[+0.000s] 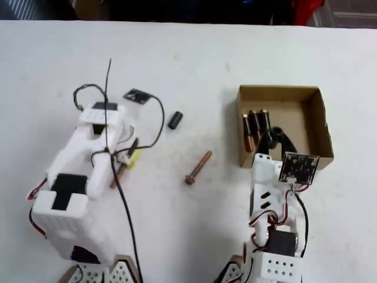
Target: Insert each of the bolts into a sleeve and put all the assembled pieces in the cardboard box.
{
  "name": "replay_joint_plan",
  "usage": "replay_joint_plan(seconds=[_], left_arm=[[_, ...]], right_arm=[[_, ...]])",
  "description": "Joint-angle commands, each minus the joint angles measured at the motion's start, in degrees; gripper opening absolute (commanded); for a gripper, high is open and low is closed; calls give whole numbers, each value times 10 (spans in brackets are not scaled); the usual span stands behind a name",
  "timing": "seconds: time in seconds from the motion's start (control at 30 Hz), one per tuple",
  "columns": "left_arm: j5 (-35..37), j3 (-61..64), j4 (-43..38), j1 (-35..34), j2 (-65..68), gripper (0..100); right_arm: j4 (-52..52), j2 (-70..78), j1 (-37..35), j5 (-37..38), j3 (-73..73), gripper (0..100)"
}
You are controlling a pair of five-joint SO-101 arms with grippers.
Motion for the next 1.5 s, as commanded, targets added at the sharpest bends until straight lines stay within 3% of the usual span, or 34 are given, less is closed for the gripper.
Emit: replay_joint_plan(seconds=[0.0,0.07,0.33,0.53,0.83,1.2,1.47], left_arm=[[5,-13,-33,14,6,63],[4,-13,-40,14,6,16],[1,-9,-30,14,2,21],[1,-32,48,34,-36,20],[5,2,99,55,-236,20],[9,127,51,58,-510,20],[164,135,21,80,-655,22]], right_arm=[[2,-6,-1,-2,5,17],[2,-6,-1,-3,5,17],[2,-6,-3,-5,5,17],[2,-6,-60,-1,5,17],[-2,-7,-185,0,5,17],[-63,-7,-298,0,5,17],[-63,-7,-376,0,5,17]])
